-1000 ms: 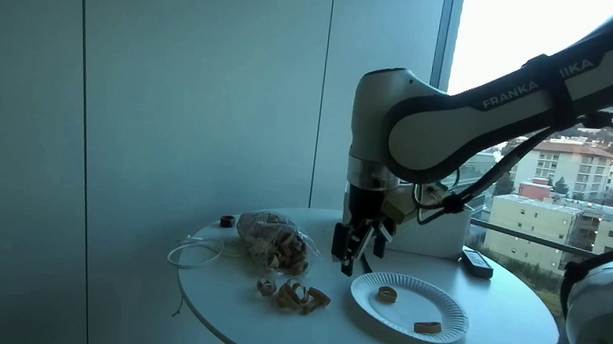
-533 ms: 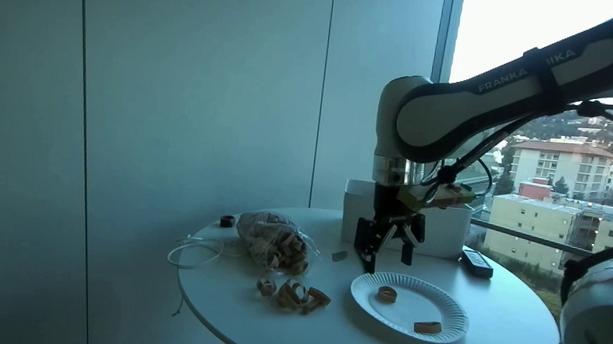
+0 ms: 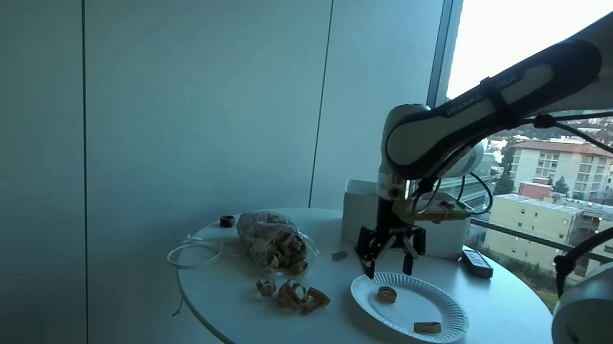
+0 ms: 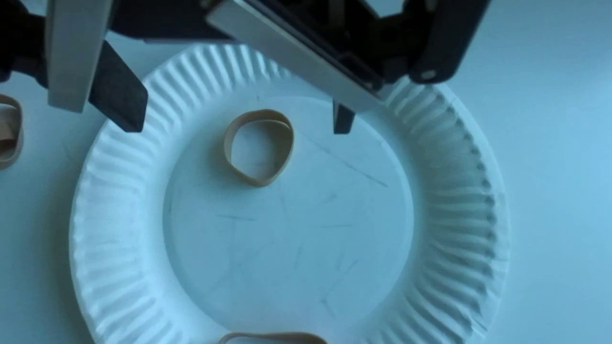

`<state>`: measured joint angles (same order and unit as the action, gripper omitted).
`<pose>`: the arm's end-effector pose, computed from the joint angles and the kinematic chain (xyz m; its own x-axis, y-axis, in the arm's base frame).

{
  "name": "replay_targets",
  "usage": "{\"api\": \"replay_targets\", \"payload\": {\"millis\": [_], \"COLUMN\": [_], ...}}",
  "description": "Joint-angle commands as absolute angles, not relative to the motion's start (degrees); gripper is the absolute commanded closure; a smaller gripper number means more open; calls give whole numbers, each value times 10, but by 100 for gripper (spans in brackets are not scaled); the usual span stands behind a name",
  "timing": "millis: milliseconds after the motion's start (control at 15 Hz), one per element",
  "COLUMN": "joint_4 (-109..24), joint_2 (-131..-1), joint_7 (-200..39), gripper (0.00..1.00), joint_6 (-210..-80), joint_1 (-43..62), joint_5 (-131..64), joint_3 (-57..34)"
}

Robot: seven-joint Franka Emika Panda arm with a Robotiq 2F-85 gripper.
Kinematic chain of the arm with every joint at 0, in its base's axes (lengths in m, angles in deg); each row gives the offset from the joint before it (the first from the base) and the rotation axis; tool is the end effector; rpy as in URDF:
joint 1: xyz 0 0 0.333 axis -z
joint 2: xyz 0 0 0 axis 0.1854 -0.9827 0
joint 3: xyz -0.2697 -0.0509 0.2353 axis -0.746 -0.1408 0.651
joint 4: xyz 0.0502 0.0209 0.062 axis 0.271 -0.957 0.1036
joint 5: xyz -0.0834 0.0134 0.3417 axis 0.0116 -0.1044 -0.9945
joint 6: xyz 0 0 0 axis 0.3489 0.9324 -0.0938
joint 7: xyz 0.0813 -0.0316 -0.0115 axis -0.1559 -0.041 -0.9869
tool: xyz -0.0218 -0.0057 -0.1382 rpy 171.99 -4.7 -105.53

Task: Remove the rubber bands from the plate

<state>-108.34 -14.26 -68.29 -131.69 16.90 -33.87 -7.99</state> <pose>0.2719 -0.0332 0.4142 0.9280 -0.3718 -0.0233 -0.3708 -0.9279 0.0403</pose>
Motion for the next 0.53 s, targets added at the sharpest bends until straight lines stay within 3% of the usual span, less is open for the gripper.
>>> {"api": "replay_targets", "payload": {"millis": [0,133,267,467], "joint_4": [-1083,-1083,-1083,-1081], "joint_2": [-193,-222,-244,-264], "joint_7": [-688,-687,-687,-689], "gripper": [0,0,25,51], "joint_6": [-1362,-1389,-1409,-1431], "joint_1": [177,181,183,184], "joint_5": [-347,-340,-340,-340], "joint_3": [-83,-83,-84,-86]}}
